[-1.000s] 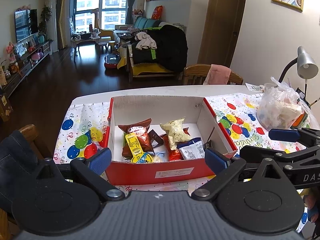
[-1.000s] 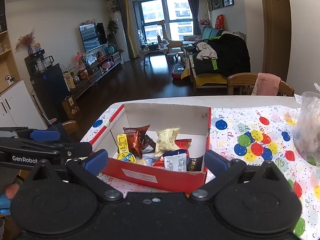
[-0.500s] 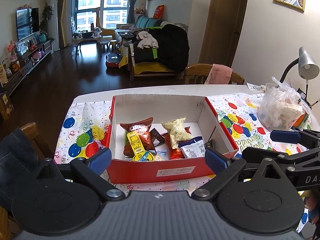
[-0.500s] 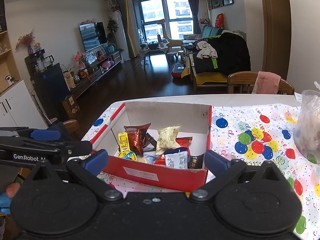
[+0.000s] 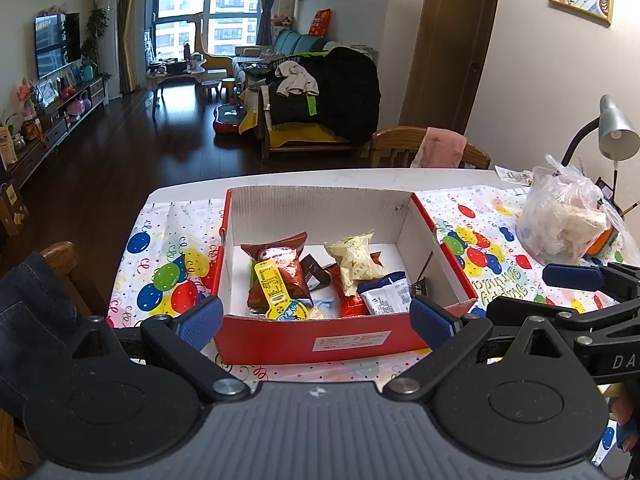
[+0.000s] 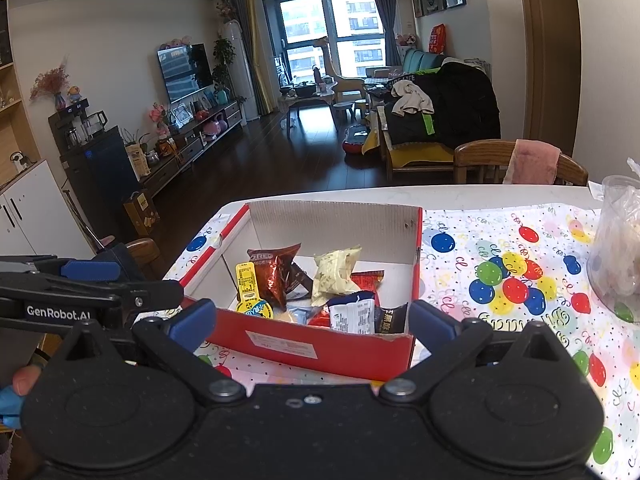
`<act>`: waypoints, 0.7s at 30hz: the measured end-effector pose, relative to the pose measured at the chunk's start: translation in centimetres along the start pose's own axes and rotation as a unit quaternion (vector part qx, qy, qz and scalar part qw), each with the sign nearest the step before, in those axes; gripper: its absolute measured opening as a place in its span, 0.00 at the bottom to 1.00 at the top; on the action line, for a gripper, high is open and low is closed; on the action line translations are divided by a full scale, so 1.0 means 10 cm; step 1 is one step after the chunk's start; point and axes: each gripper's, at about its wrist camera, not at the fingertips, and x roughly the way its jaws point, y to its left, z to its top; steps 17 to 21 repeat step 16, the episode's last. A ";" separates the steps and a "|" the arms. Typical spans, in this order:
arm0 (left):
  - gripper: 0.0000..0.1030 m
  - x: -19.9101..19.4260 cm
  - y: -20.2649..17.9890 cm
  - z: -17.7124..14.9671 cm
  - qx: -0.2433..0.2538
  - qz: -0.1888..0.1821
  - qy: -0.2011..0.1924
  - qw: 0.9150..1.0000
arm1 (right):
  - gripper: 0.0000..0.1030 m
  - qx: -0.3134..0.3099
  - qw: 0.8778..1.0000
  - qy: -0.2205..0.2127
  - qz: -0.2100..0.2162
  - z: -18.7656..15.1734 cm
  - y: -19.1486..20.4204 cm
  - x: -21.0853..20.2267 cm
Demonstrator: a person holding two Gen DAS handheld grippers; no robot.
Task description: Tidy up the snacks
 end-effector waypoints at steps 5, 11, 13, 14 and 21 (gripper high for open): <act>0.97 0.00 -0.01 -0.02 -0.003 0.004 0.000 1.000 | 1.00 0.001 1.000 0.001 -0.001 -0.01 0.00 0.00; 0.97 0.01 -0.01 -0.04 -0.009 0.005 0.009 1.000 | 1.00 0.005 1.000 0.003 -0.003 -0.05 0.01 -0.02; 0.97 0.01 0.00 -0.04 -0.011 0.004 0.012 1.000 | 1.00 0.008 1.000 0.005 -0.003 -0.06 0.00 -0.03; 0.97 0.00 0.00 -0.05 -0.011 0.004 0.013 1.000 | 1.00 0.009 1.000 0.006 -0.004 -0.07 0.00 -0.03; 0.97 -0.01 0.00 -0.05 -0.011 0.002 0.016 1.000 | 1.00 0.011 1.000 0.007 -0.006 -0.08 0.02 -0.05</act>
